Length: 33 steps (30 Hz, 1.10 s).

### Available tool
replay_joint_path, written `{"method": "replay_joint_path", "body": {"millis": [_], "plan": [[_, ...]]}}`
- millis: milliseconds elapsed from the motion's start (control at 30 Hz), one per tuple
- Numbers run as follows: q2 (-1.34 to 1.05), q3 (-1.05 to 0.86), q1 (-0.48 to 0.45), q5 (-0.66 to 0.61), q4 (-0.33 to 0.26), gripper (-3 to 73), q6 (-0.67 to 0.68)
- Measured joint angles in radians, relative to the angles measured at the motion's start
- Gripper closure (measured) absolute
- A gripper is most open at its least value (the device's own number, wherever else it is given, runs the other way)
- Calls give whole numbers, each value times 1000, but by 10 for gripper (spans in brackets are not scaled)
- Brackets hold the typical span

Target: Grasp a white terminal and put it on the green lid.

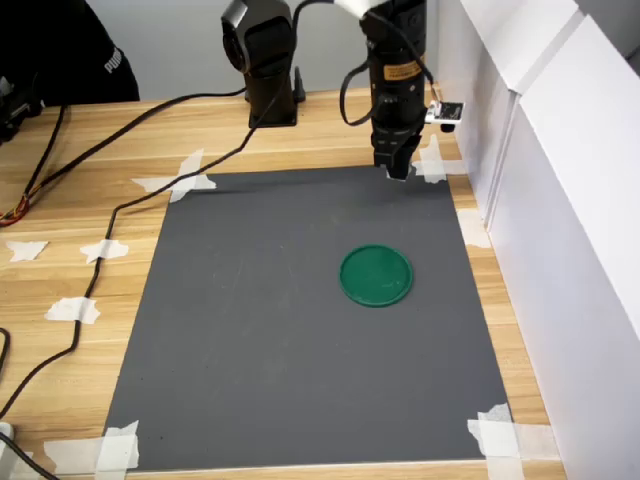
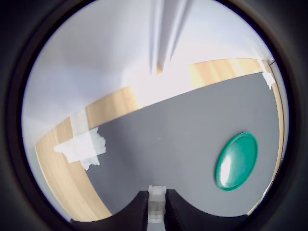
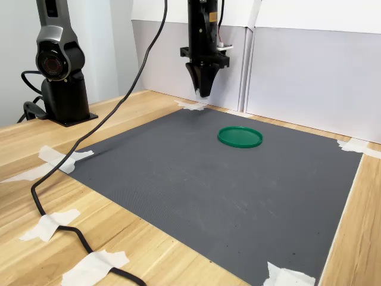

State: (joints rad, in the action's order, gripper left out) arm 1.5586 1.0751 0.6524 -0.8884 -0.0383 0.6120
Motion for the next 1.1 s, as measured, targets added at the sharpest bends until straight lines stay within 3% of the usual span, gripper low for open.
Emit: {"method": "replay_joint_path", "body": {"millis": [433, 1100], "plan": [[37, 136, -265, 45, 16, 611, 27], [275, 201, -233, 77, 25, 607, 130]]}}
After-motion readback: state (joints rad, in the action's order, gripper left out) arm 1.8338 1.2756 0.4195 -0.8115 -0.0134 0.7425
